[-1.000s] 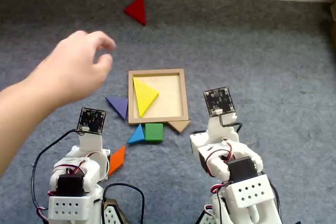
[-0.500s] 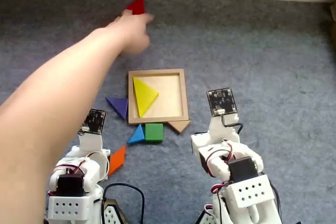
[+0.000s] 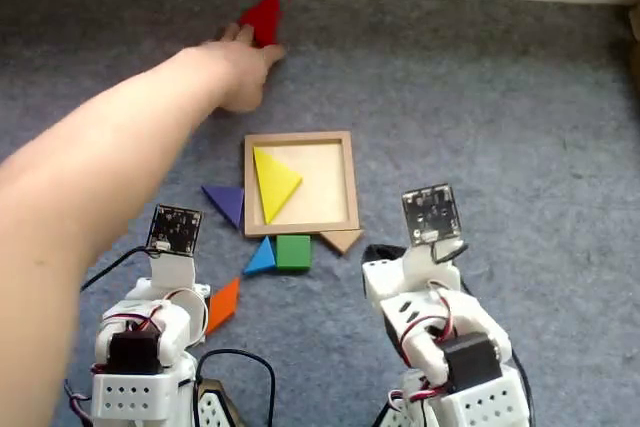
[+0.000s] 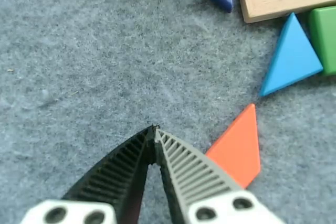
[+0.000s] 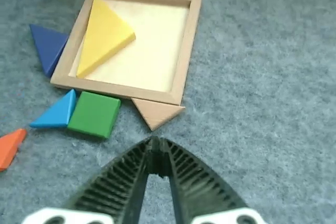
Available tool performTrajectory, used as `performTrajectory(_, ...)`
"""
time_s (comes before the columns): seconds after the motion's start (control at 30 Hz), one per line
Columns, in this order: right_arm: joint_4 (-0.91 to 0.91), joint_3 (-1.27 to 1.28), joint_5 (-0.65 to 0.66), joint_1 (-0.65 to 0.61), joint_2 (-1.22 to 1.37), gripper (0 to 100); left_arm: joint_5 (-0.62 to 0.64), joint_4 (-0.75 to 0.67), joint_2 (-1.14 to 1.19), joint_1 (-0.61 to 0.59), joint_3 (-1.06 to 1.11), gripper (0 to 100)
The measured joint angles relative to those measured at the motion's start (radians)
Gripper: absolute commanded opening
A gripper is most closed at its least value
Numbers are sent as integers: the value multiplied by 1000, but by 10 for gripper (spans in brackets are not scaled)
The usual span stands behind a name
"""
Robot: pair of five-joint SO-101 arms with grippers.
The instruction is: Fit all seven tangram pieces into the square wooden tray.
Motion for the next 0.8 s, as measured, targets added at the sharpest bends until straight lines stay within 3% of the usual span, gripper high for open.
performTrajectory(0.2,2,149,0,-26,-221,15,0,0,0,0,0,7)
performTrajectory(0.8,2,247,0,-28,-239,15,0,0,0,0,0,7)
